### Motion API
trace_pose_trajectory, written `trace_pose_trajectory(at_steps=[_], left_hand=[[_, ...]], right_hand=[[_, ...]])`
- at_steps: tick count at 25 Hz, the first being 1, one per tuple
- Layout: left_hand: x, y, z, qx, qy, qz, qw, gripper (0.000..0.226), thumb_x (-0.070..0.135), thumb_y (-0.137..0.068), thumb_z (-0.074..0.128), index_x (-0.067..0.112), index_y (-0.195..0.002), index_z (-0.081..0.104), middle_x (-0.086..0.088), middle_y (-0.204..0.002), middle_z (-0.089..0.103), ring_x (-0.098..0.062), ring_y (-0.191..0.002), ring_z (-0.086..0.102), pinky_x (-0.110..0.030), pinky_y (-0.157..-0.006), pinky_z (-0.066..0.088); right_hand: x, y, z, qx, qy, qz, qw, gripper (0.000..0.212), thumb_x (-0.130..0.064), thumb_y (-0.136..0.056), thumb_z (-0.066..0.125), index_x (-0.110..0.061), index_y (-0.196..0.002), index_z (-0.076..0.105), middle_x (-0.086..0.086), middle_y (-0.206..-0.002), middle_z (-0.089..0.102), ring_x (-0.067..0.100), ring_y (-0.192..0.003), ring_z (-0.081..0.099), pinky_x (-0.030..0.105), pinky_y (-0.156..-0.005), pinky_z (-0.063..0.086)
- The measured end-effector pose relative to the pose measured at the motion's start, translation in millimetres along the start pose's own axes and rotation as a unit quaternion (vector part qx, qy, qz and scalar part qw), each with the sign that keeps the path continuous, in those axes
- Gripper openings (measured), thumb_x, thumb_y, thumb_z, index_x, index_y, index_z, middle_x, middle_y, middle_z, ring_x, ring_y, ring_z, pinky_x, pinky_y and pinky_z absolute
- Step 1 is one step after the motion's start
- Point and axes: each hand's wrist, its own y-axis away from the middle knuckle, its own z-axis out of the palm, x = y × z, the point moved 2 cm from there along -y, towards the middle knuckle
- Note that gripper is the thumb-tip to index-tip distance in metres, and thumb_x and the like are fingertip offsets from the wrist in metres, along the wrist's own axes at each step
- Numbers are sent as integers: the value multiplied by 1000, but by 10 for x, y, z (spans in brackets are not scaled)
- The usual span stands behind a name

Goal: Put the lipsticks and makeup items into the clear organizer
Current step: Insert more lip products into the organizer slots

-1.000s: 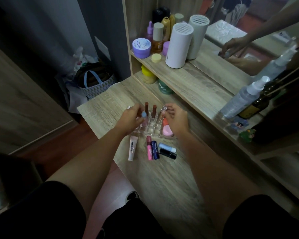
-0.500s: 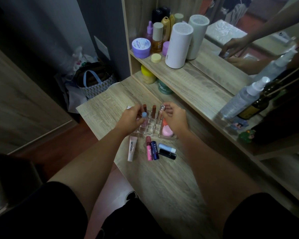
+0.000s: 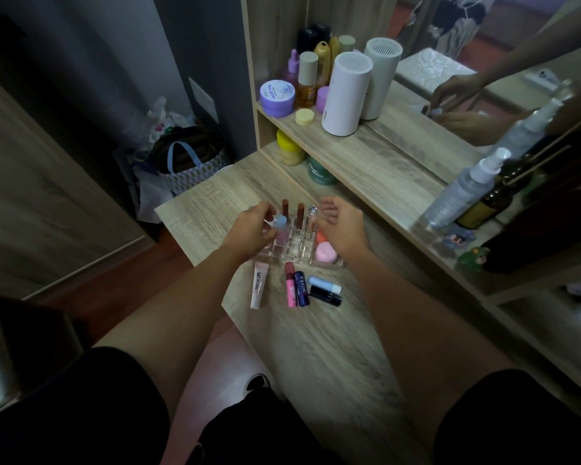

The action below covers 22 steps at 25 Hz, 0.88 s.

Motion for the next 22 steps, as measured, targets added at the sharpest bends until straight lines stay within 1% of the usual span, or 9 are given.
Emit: trace_pose_trajectory(at_steps=[3, 5, 7, 9, 11, 13, 16, 19, 22], left_hand=[[-7, 88, -26, 12, -2, -2, 1000, 21, 12, -82, 67, 6, -99, 56, -13, -99, 64, -16, -78, 58, -26, -69, 45], [-52, 208, 0, 13, -3, -9, 1000, 14, 14, -84, 66, 6, -93, 58, -13, -93, 66, -15, -74, 58, -23, -66, 42], [-125, 376, 61, 0, -19, -21, 1000, 11, 14, -84, 66, 6, -89, 60, -14, -88, 67, -17, -72, 58, -24, -64, 42], [-215, 544, 137, -15, -41, -44, 998, 13, 14, -83, 65, 2, -87, 60, -18, -86, 67, -27, -74, 60, -32, -66, 44], [-300, 682, 202, -30, -52, -81, 995, 16, 14, -81, 66, 0, -86, 59, -21, -87, 66, -34, -81, 61, -34, -68, 43], [-356, 796, 268, -55, -55, -131, 988, 23, 20, -80, 69, 3, -83, 54, -22, -90, 65, -35, -85, 60, -35, -69, 43], [-418, 914, 354, -80, -43, -170, 981, 38, 31, -78, 72, 11, -81, 40, -23, -92, 66, -35, -87, 61, -39, -72, 45], [-454, 929, 375, -70, -23, -185, 980, 39, 27, -77, 73, 12, -82, 37, -23, -94, 67, -35, -88, 62, -36, -70, 44], [-493, 905, 374, -67, -7, -190, 979, 39, 25, -76, 74, 13, -82, 38, -20, -95, 68, -34, -89, 62, -31, -68, 40]], right_hand=[[-11, 165, 23, 42, 19, 6, 999, 33, -10, -80, 68, -13, -111, 58, -1, -100, 62, 7, -83, 57, 13, -70, 47], [76, 359, 126, 37, 46, 8, 998, 23, -13, -81, 67, -14, -103, 60, 1, -98, 61, 6, -79, 58, 16, -70, 50], [190, 556, 261, -5, 80, -5, 997, 19, -13, -82, 67, -11, -100, 62, 3, -98, 60, 12, -83, 60, 22, -76, 53], [276, 679, 381, -54, 123, -18, 991, 16, -13, -84, 65, -8, -100, 64, 7, -99, 63, 19, -88, 61, 31, -83, 54], [287, 715, 481, -99, 180, -36, 978, 15, -14, -87, 61, -6, -100, 63, 13, -103, 66, 25, -92, 63, 38, -83, 54], [252, 706, 571, -129, 222, -47, 965, 17, -16, -87, 60, -4, -100, 60, 16, -103, 66, 31, -92, 63, 39, -80, 53], [211, 682, 690, -132, 277, -45, 951, 19, -17, -87, 59, -3, -99, 55, 18, -100, 65, 33, -91, 62, 35, -73, 48], [180, 655, 746, -117, 323, -32, 938, 24, -19, -88, 55, -2, -105, 52, 20, -103, 65, 34, -94, 62, 37, -76, 49], [185, 623, 781, -116, 352, -23, 928, 28, -23, -89, 53, -2, -108, 51, 21, -106, 65, 34, -98, 62, 38, -79, 49]])
